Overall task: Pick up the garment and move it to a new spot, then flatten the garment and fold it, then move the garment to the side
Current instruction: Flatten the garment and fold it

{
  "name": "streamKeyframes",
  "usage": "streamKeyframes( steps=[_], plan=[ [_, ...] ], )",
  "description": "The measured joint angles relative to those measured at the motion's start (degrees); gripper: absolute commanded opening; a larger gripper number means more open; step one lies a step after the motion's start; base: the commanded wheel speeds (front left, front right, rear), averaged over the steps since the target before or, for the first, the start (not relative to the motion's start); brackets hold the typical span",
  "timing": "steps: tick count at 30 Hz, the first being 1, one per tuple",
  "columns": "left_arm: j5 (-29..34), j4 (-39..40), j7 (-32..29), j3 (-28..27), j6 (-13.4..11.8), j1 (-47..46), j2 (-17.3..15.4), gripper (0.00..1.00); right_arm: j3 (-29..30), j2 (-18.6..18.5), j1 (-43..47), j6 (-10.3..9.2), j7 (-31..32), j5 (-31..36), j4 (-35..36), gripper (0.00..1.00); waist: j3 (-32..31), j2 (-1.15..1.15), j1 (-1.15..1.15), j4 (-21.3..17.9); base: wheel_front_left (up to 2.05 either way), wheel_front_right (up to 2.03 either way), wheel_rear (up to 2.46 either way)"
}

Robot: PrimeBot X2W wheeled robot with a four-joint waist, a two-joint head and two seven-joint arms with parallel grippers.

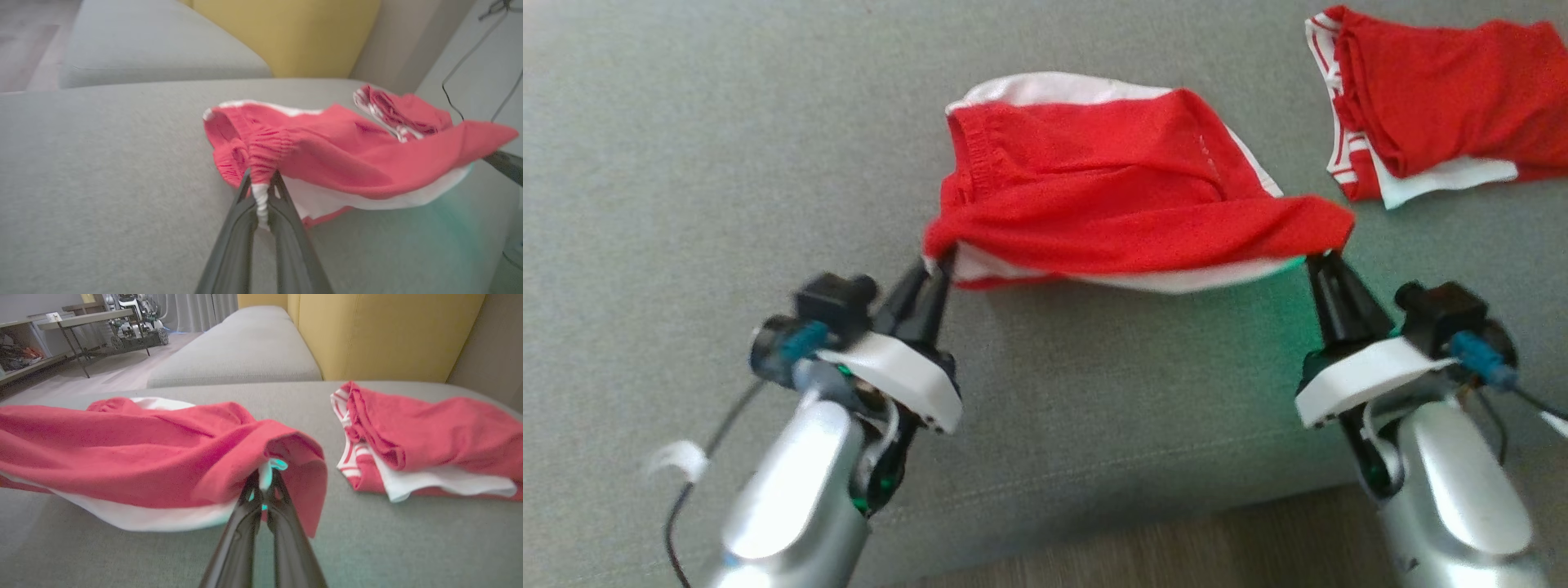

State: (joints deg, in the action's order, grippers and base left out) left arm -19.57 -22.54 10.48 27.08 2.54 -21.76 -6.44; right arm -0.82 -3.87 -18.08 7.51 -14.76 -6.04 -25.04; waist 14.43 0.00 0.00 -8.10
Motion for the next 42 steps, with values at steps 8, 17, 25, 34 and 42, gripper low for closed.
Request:
streamKeyframes(
  steps=[8, 17, 25, 34, 42],
  plan=[
    [-8.2, 13.4, -11.0, -3.6, 1.0, 0.2, -1.1, 0.00, -3.3, -7.5, -2.9, 0.00, 4.5, -2.9, 12.6, 0.00, -4.8, 0.00, 0.00, 1.4, 0.00, 0.00, 0.00],
    [-16.2, 24.3, -23.4, -8.1, -1.6, -5.7, -2.4, 0.00, -6.3, -12.2, -15.2, 0.00, 13.5, -12.4, 19.2, 0.00, -9.1, 0.00, 0.00, 2.4, 0.00, 0.00, 0.00],
    [-24.3, 30.0, -34.1, -10.3, -4.6, -7.7, -2.1, 0.00, -6.0, -13.0, -20.1, 0.00, 20.6, -14.4, 23.3, 0.00, -11.3, 0.00, 0.00, 4.3, 0.00, 0.00, 0.00],
    [-28.5, 31.3, -42.6, -13.3, -8.6, -13.3, -3.8, 0.00, -1.2, -11.6, -22.0, 0.00, 31.7, -13.1, 26.1, 0.00, -7.2, 0.00, 0.00, 5.8, 0.00, 0.00, 0.00],
    [-25.4, 20.7, -42.9, -14.1, -7.0, -31.5, -5.4, 0.00, -3.4, -14.2, -42.3, 0.00, 34.9, -13.5, 20.2, 0.00, 3.2, 0.00, 0.00, 6.4, 0.00, 0.00, 0.00]
  ],
)
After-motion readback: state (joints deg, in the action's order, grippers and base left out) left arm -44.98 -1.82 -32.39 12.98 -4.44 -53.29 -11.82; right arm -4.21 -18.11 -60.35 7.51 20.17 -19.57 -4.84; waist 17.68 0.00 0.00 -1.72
